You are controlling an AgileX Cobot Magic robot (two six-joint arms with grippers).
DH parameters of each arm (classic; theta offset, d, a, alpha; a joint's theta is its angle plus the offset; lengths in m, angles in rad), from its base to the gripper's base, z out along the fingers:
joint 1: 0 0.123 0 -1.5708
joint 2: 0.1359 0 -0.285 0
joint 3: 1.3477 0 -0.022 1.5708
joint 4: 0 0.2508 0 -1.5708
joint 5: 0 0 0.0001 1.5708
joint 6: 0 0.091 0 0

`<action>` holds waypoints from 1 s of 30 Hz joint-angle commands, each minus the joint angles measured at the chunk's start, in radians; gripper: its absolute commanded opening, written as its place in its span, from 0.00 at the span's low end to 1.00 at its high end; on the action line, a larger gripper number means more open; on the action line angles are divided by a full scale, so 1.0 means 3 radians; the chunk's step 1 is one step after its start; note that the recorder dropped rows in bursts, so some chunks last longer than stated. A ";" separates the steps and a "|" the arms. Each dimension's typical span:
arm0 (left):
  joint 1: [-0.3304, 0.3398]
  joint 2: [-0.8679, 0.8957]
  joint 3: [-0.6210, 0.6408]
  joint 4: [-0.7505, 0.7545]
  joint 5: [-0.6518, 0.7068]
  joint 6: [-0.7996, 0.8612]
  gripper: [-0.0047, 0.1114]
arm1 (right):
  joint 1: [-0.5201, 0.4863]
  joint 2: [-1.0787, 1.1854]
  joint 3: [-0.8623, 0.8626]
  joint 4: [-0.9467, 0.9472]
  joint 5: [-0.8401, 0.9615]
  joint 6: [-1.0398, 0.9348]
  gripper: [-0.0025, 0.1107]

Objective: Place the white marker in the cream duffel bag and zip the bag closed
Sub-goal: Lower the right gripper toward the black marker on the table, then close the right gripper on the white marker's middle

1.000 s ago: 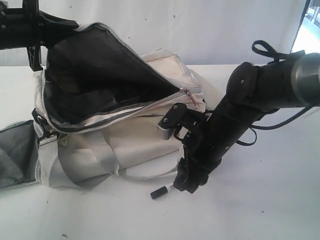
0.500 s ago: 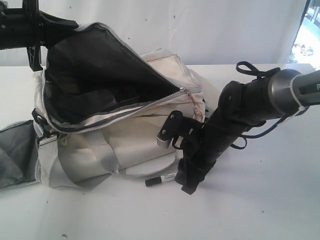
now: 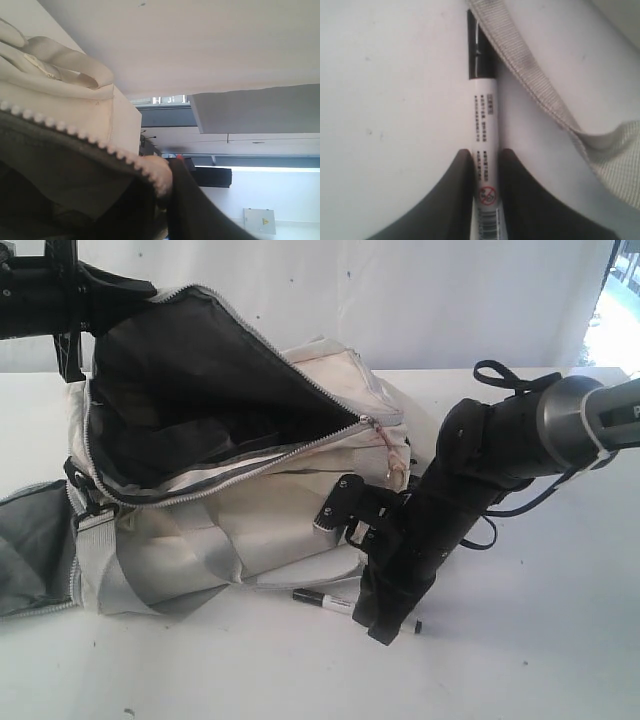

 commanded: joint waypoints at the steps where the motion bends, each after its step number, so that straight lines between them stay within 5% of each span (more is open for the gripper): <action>1: -0.0010 -0.0017 -0.0026 -0.0074 -0.0028 0.0015 0.04 | 0.0014 0.0023 0.0019 -0.0035 0.0365 0.0041 0.02; 9: -0.0010 -0.0017 -0.0026 -0.0074 -0.0013 0.0015 0.04 | 0.0014 -0.0036 0.0019 -0.0024 0.0797 0.0049 0.02; 30: -0.0010 -0.0017 -0.0026 -0.0074 0.0130 0.0000 0.04 | 0.0108 -0.0456 -0.0354 0.0485 0.0414 0.0044 0.02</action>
